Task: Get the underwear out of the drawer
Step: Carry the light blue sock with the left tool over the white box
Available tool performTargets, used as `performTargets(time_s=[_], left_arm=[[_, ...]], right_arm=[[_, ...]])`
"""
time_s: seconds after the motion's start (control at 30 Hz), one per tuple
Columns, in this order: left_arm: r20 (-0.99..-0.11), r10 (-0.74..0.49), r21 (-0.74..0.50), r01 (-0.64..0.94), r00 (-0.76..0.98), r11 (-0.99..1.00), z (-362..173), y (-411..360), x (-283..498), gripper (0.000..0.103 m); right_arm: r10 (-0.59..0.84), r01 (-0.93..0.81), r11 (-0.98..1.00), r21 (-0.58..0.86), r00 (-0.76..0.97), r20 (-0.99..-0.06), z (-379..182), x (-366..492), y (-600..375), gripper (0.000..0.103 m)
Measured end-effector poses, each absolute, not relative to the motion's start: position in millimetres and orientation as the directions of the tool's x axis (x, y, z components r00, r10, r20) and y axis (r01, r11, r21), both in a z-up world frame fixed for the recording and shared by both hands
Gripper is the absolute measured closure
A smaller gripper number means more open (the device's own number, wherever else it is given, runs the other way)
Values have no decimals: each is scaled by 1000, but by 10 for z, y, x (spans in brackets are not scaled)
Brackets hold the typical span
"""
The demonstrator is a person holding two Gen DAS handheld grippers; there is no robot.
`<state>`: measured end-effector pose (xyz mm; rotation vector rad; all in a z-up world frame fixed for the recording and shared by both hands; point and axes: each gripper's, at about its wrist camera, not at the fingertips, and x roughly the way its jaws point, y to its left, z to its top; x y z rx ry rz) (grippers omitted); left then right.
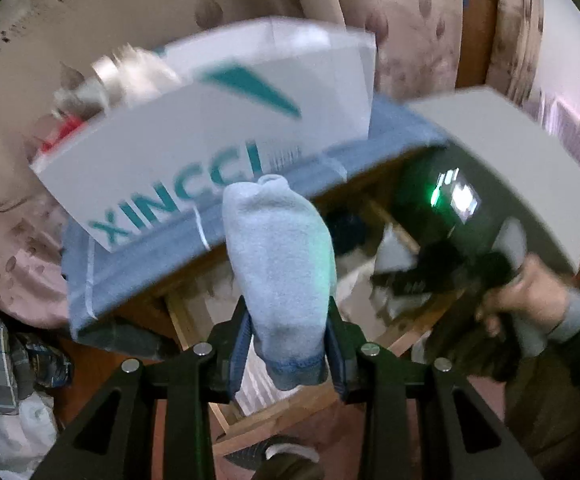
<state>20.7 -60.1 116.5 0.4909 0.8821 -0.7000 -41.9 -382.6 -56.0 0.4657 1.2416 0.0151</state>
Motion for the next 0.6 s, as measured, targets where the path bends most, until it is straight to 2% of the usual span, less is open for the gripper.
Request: performTargets(time_s=[0.37, 0.6], left_arm=[[-717, -366, 132, 632, 593, 764, 2415, -436, 571, 69], [-692, -306, 117, 520, 654, 846, 2805, -377, 1198, 69]], right_arm=[[246, 232, 912, 339, 354, -902, -521, -434, -3807, 60], [263, 230, 907, 352, 343, -902, -530, -431, -3802, 60]])
